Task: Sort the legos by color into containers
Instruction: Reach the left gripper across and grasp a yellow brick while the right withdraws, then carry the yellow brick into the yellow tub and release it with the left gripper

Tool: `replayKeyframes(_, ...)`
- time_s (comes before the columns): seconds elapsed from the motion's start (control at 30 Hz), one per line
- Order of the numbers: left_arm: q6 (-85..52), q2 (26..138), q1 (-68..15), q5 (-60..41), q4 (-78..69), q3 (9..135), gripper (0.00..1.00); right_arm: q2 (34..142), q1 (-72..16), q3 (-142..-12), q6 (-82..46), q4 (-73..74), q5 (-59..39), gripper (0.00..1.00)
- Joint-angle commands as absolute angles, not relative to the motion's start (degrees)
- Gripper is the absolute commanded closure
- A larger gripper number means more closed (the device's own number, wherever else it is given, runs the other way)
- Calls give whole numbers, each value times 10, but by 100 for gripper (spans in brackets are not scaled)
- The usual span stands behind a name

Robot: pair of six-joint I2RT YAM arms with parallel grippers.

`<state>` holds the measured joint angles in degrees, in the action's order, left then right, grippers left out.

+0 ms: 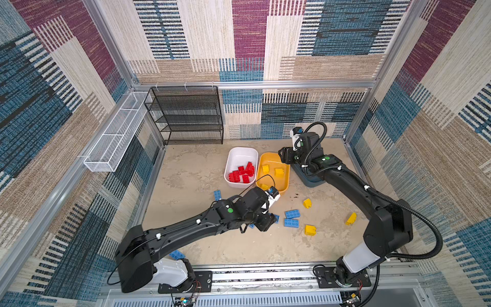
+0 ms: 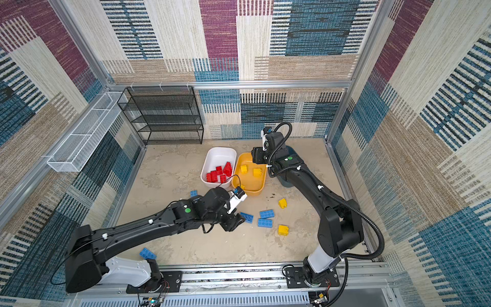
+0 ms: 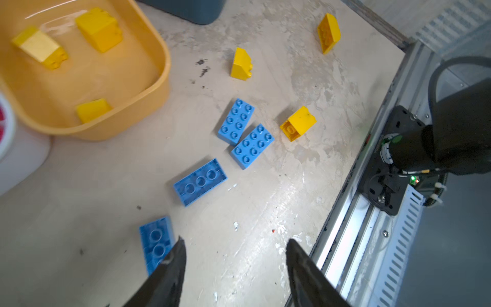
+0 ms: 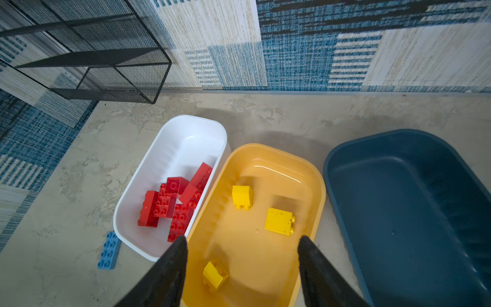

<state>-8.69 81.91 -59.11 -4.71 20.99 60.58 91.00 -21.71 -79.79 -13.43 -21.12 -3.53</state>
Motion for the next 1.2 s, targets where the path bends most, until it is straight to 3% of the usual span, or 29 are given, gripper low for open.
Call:
replayKeyframes(0.0,-1,880,-608,-110,126,630,36,888,-205,-807,-135,-222,-67,32)
replayKeyframes(0.3,101,1069,-640,-150,42,729,32,832,-192,-798,-151,-218,-99,27)
replayKeyframes(0.57,142,1159,-646,-226,-31,757,31,767,-192,-765,-151,-220,-93,22)
replayKeyframes(0.8,163,1214,-650,-210,-45,791,34,716,-192,-736,-158,-222,-110,22)
replayKeyframes(0.93,167,1231,-649,-203,-47,804,39,694,-192,-725,-157,-228,-115,22)
replayKeyframes(1.17,167,1245,-649,-204,-42,813,58,666,-192,-700,-157,-230,-109,22)
